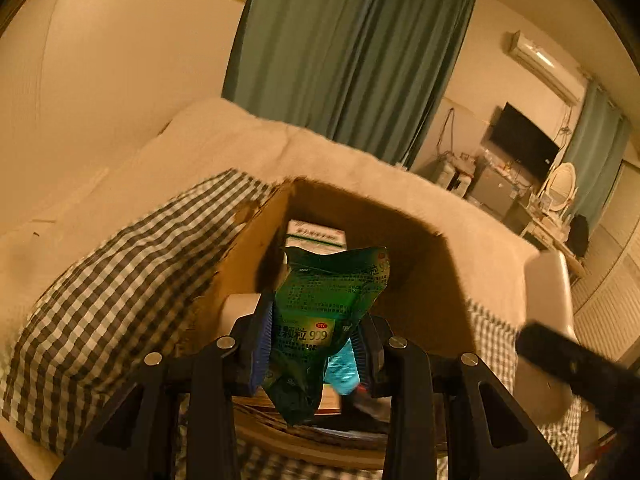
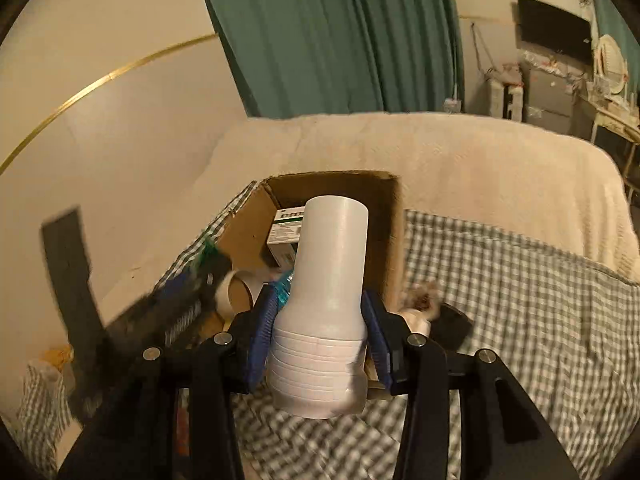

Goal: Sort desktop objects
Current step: 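Carry packet and bottle into the cardboard box and open both tools, then move both tools back toward the white cloth and bead bracelet, then grasp the white cloth with left tool while right tool grasps the bead bracelet, then carry cloth and bracelet into the cardboard box and open both tools, then move both tools back toward the white sachet and black cup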

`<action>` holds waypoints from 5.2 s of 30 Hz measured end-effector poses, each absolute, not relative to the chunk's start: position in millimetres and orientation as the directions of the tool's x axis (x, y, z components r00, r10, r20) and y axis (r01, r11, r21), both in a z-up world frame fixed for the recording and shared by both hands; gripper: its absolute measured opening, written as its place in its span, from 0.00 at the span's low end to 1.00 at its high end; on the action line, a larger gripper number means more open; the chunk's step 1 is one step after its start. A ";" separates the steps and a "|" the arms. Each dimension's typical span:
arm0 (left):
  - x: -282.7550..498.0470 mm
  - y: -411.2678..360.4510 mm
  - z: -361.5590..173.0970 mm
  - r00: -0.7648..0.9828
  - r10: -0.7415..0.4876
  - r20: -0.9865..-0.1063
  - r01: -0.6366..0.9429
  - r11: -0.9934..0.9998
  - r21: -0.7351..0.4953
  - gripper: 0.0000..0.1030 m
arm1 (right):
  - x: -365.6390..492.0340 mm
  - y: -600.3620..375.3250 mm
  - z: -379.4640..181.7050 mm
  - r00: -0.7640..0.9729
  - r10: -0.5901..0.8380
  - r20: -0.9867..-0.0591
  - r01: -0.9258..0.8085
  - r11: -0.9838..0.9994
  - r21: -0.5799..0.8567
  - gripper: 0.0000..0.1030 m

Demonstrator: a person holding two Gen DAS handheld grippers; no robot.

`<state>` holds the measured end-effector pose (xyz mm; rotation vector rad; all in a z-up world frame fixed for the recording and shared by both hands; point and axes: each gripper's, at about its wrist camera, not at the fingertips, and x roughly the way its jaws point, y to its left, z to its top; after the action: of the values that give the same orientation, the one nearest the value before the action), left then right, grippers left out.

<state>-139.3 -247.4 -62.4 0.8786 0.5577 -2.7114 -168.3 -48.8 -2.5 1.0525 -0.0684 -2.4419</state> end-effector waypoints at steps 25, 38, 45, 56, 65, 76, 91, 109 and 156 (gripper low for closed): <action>-93.6 -68.8 -25.9 -0.827 0.011 -0.561 0.103 -0.980 -0.172 0.99 | -81.2 66.4 25.9 -0.785 -0.159 -0.598 0.178 -0.984 0.029 0.64; -107.6 11.3 -130.3 -0.721 0.020 -0.692 0.042 -0.996 -0.073 1.00 | -46.2 163.9 -47.6 -0.756 -0.071 -0.651 0.021 -0.996 0.085 0.66; -134.9 1.4 -183.4 -0.640 -0.009 -0.768 0.095 -0.993 -0.067 1.00 | -75.1 167.5 -111.3 -0.691 -0.115 -0.714 0.021 -0.990 0.138 0.66; -157.9 -39.5 -197.8 -0.618 -0.060 -0.784 0.200 -0.976 -0.084 1.00 | -126.4 168.4 -162.5 -0.642 -0.147 -0.752 0.064 -0.988 0.138 0.66; -144.6 -122.5 -197.7 -0.591 -0.106 -0.800 0.438 -0.874 -0.208 1.00 | -123.5 127.0 -162.0 -0.643 -0.141 -0.753 0.162 -0.986 0.046 0.66; -148.8 -94.5 -194.3 -0.658 0.009 -0.753 0.275 -0.928 -0.251 1.00 | -154.6 117.8 -173.9 -0.601 -0.333 -0.726 0.110 -0.935 0.337 0.43; -171.1 -94.7 -202.9 -0.663 0.072 -0.746 0.173 -0.954 -0.246 0.14 | -200.7 67.6 -224.0 -0.478 -0.347 -0.807 0.136 -0.937 0.322 0.11; -106.7 -133.4 -52.8 -0.848 0.039 -0.529 0.137 -0.948 -0.289 0.14 | -111.4 79.3 -56.3 -0.698 -0.172 -0.695 0.190 -0.980 0.052 0.11; -124.2 -104.2 -57.6 -0.775 -0.019 -0.631 0.128 -0.984 -0.128 0.98 | -122.1 78.6 7.5 -0.733 -0.223 -0.643 0.179 -0.975 0.134 0.41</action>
<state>-124.2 -104.2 -57.6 1.0203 0.2514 -2.8777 -122.1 78.6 7.5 1.0270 -0.0930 -2.7374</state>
